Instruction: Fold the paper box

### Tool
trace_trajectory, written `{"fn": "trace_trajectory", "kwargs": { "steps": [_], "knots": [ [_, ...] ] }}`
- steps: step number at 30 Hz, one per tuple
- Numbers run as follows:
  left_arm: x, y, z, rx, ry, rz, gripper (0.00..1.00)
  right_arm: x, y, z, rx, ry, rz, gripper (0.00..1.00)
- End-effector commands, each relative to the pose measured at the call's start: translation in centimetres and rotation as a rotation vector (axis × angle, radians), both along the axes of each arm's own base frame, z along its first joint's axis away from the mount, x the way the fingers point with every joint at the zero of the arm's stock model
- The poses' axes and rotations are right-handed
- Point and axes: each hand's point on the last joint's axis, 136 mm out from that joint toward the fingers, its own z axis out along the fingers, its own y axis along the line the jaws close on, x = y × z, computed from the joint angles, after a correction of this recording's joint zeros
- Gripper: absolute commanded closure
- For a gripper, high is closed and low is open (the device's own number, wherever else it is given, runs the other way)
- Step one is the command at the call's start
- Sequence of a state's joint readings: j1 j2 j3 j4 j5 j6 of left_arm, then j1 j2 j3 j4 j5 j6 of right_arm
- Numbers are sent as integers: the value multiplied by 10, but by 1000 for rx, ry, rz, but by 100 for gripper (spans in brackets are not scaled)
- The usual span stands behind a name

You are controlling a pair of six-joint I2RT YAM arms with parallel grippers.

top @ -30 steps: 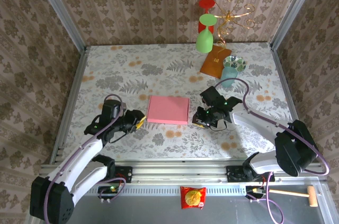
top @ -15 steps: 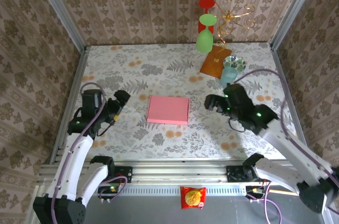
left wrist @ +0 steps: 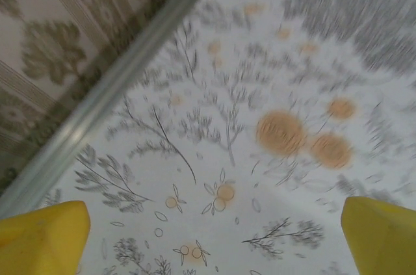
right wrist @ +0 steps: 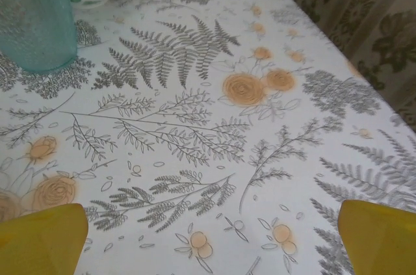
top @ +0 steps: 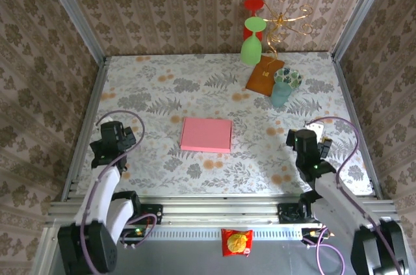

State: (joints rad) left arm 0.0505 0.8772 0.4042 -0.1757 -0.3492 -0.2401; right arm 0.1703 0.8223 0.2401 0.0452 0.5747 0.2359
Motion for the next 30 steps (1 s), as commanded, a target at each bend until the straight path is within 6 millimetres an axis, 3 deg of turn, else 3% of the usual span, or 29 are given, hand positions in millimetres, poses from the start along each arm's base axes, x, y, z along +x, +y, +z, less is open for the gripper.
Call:
{"fn": "trace_trajectory", "kwargs": {
  "steps": [1,3,8,11,13,18,21,25,30],
  "knots": [
    [41,-19,3,-51,-119,-139,0,44,14,33,46,-189,134,0],
    [53,-30,-8,-98,-123,-196,0,61,14,35,79,-241,162,0],
    [87,-31,10,-105,-336,-250,0,98,18,40,111,-327,254,0],
    [104,-33,17,-73,-399,-310,0,113,25,22,120,-293,313,0],
    [112,-39,20,-21,-399,-363,0,116,29,9,124,-292,344,0],
    [115,-72,5,74,-483,-516,0,119,27,8,113,-292,322,0],
    [118,-53,2,56,-432,-407,0,124,27,5,118,-250,317,0],
    [127,-62,-2,51,-390,-455,0,133,44,3,74,-189,376,0],
    [126,-62,-2,46,-392,-458,0,132,44,2,76,-188,379,0]
  ]
}}
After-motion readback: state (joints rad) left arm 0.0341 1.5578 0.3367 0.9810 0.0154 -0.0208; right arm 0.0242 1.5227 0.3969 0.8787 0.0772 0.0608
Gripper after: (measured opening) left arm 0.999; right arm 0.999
